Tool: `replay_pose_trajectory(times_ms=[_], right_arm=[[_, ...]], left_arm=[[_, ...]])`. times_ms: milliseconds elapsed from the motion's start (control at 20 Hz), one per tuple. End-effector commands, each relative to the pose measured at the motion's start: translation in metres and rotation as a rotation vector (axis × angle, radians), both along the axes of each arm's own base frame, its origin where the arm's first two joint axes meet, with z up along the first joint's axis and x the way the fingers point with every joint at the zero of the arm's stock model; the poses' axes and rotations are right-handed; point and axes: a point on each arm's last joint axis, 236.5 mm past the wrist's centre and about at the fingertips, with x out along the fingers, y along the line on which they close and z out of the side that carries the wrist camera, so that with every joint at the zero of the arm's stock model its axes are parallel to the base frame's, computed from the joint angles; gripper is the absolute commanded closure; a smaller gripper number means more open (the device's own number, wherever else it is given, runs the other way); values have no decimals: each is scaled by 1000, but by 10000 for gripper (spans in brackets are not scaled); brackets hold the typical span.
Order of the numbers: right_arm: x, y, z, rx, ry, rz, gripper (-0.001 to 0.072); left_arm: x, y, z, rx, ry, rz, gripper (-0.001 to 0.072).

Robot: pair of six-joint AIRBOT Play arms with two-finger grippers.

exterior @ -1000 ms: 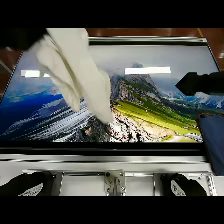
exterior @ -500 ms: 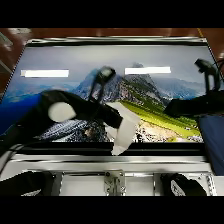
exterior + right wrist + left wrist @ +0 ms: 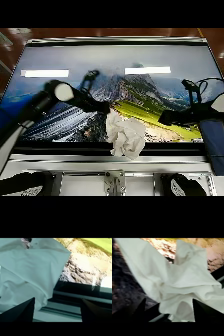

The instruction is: Fold the shirts.

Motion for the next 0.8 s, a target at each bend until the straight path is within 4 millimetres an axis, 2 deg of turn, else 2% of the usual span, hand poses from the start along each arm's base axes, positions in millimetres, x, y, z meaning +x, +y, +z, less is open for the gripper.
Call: replay_pose_trajectory(times_ms=[0, 50, 100, 150, 300, 450, 750], right_arm=[[-33, -42, -8, -14, 130, -44, 37], [-35, -45, -10, 39, 142, -93, 37], [-32, -40, -12, 121, 132, -141, 38], [-28, -28, -14, 212, 118, -158, 38], [-36, 4, -33, 379, 162, -170, 37], [-49, 19, -52, 401, 217, -160, 37], [-46, 34, -59, 381, 219, -146, 37]], left_arm=[[1, 101, 1, 87, 108, 24, 1], [-12, 121, -17, 97, 190, 34, 1], [-26, 128, -36, 70, 273, 52, 1], [-41, 123, -55, -2, 358, 83, 0], [-68, 77, -99, -262, 477, 186, -2], [-83, 50, -135, -314, 492, 288, -2], [-83, -10, -168, -302, 489, 295, -1]])
